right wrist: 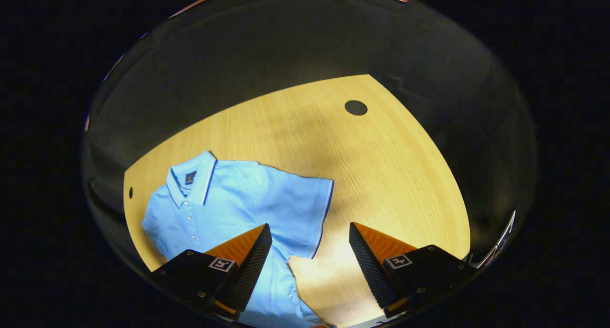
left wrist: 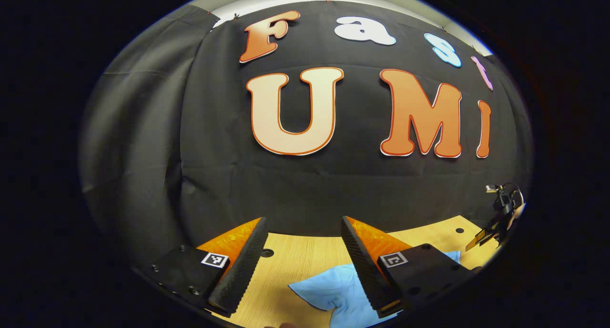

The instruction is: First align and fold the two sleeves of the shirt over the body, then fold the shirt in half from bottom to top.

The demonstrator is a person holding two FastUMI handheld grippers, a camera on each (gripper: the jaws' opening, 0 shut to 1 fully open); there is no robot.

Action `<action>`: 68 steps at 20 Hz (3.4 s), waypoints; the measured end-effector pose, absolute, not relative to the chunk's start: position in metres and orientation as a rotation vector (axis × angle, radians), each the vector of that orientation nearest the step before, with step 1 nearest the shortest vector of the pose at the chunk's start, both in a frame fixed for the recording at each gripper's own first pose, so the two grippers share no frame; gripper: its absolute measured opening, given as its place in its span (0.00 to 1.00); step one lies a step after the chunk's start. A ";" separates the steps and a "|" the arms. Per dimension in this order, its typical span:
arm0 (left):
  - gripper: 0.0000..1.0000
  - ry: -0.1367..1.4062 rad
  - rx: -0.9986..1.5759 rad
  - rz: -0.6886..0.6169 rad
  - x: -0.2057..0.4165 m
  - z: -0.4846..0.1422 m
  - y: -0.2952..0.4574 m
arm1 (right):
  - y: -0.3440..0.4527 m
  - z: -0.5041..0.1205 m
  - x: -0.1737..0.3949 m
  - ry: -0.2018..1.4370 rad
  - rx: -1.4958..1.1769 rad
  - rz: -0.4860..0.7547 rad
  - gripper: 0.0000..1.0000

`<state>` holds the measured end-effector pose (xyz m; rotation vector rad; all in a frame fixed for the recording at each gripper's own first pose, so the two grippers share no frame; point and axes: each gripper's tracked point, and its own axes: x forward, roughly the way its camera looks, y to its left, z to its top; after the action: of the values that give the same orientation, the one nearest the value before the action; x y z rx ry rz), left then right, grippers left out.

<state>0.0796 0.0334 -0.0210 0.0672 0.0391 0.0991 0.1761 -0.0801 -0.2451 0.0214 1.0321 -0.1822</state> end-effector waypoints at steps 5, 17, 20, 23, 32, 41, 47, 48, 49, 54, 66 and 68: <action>0.99 0.054 0.074 0.118 0.081 -0.028 0.045 | -0.100 -0.283 0.195 1.107 0.029 -0.265 0.99; 1.00 0.095 0.057 0.150 0.082 -0.048 0.061 | -0.107 -0.318 0.194 1.199 0.069 -0.296 0.69; 1.00 0.098 0.059 0.152 0.081 -0.049 0.063 | -0.106 -0.323 0.194 1.201 0.080 -0.289 0.64; 1.00 0.107 0.049 0.150 0.081 -0.054 0.062 | -0.103 -0.323 0.191 1.197 0.080 -0.298 0.48; 1.00 0.132 0.036 0.173 0.072 -0.062 0.079 | -0.077 -0.292 0.197 1.070 0.012 -0.245 0.00; 0.99 0.128 0.033 0.160 0.063 -0.062 0.090 | 0.022 -0.228 0.193 0.904 -0.170 -0.023 0.00; 1.00 0.128 0.046 0.153 0.062 -0.062 0.101 | 0.088 -0.240 0.181 0.917 -0.183 0.118 0.00; 1.00 0.130 0.046 0.154 0.063 -0.063 0.103 | 0.099 -0.242 0.180 0.922 -0.176 0.146 0.01; 0.99 0.135 0.046 0.155 0.062 -0.066 0.105 | 0.112 -0.245 0.177 0.924 -0.160 0.174 0.01; 1.00 0.158 0.041 0.160 0.067 -0.075 0.112 | 0.169 -0.246 0.161 0.961 -0.036 0.326 0.05; 1.00 0.396 -0.014 0.105 0.096 -0.138 0.084 | 0.143 -0.204 0.165 0.824 -0.046 0.287 0.98; 0.99 0.481 -0.054 0.102 0.103 -0.155 0.080 | 0.136 -0.200 0.163 0.819 -0.049 0.283 0.98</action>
<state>0.1025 0.0803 -0.1554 -0.0538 0.4810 0.1017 0.1634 0.1357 -0.1995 -0.0493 0.8188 0.2833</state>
